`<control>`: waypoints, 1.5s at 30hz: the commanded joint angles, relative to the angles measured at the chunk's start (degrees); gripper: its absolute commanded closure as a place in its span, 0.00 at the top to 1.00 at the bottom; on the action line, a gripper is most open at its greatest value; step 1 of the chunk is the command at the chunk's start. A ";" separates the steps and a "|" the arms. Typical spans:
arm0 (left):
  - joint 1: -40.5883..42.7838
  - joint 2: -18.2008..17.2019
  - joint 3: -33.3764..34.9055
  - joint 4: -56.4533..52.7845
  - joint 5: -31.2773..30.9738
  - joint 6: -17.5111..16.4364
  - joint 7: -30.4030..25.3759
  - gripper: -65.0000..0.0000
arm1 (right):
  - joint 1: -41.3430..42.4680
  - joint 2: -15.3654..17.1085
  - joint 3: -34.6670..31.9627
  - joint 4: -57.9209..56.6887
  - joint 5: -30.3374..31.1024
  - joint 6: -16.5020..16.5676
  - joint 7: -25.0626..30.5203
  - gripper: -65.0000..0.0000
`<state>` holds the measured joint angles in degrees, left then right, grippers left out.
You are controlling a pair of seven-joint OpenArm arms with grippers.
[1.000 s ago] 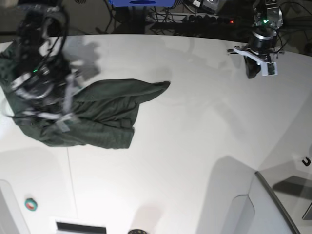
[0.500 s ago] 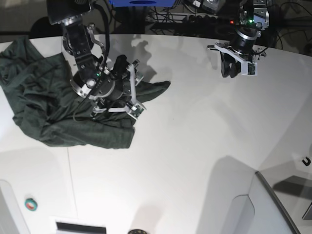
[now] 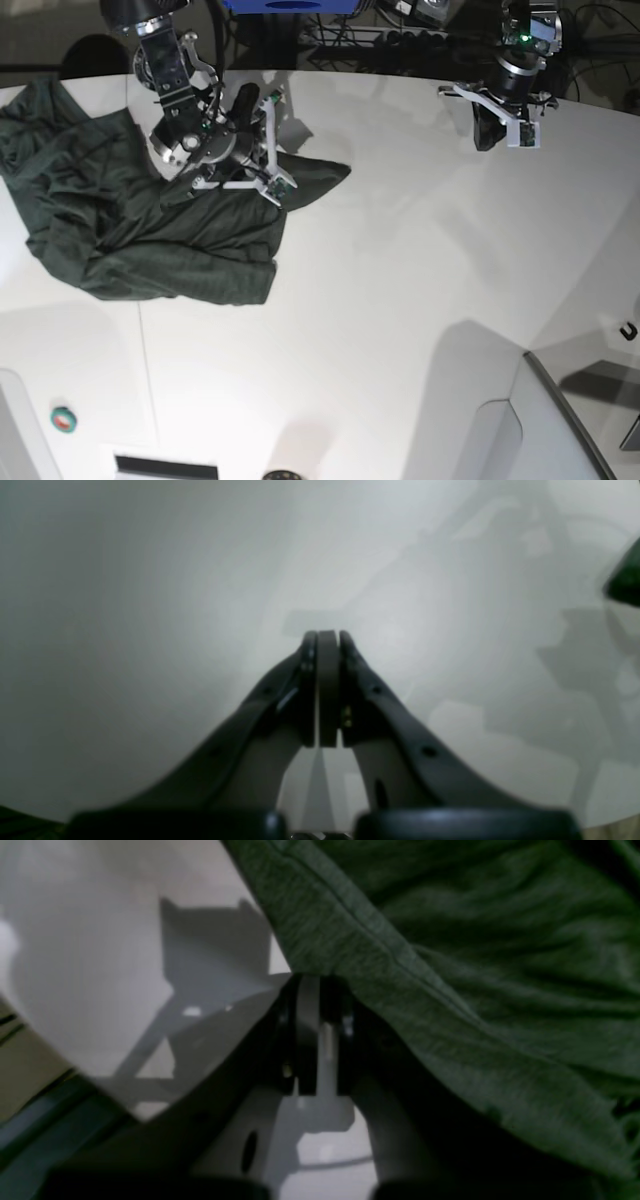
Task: Layout the t-shirt on the table in an organized manner, then fold the t-shirt properly
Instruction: 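Grasp the shirt fold with the right gripper and lift it, then grasp the shirt end with the left gripper while the right holds the other end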
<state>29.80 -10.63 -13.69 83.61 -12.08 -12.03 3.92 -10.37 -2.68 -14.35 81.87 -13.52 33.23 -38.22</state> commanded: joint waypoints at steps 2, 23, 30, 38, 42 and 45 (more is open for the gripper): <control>0.13 -0.40 0.20 0.83 -0.54 0.03 -1.33 0.00 | -3.12 0.08 -0.11 1.61 0.02 0.04 -1.30 0.06; 2.07 -0.40 10.48 3.55 -13.46 0.03 4.56 0.38 | -16.13 -0.09 4.28 29.65 -0.06 0.04 0.02 0.07; 1.10 -0.49 17.52 6.98 -15.04 -3.04 8.87 0.98 | -16.93 0.00 10.09 29.56 0.02 0.22 0.19 0.07; -3.74 0.92 26.66 -1.11 -15.22 -3.04 8.87 0.93 | -17.28 0.08 11.67 29.65 0.02 0.30 0.19 0.07; -6.11 4.70 27.36 -6.03 -15.22 -3.04 8.87 0.93 | -18.42 -0.44 17.21 30.35 0.11 0.30 2.04 0.07; -7.69 7.25 27.36 -8.76 -15.22 -3.13 8.87 0.93 | -20.27 -2.20 27.23 30.79 6.97 0.30 7.93 0.07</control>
<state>21.34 -3.29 13.54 75.59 -27.94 -16.67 8.64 -30.28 -4.71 12.88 111.39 -7.01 33.52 -31.22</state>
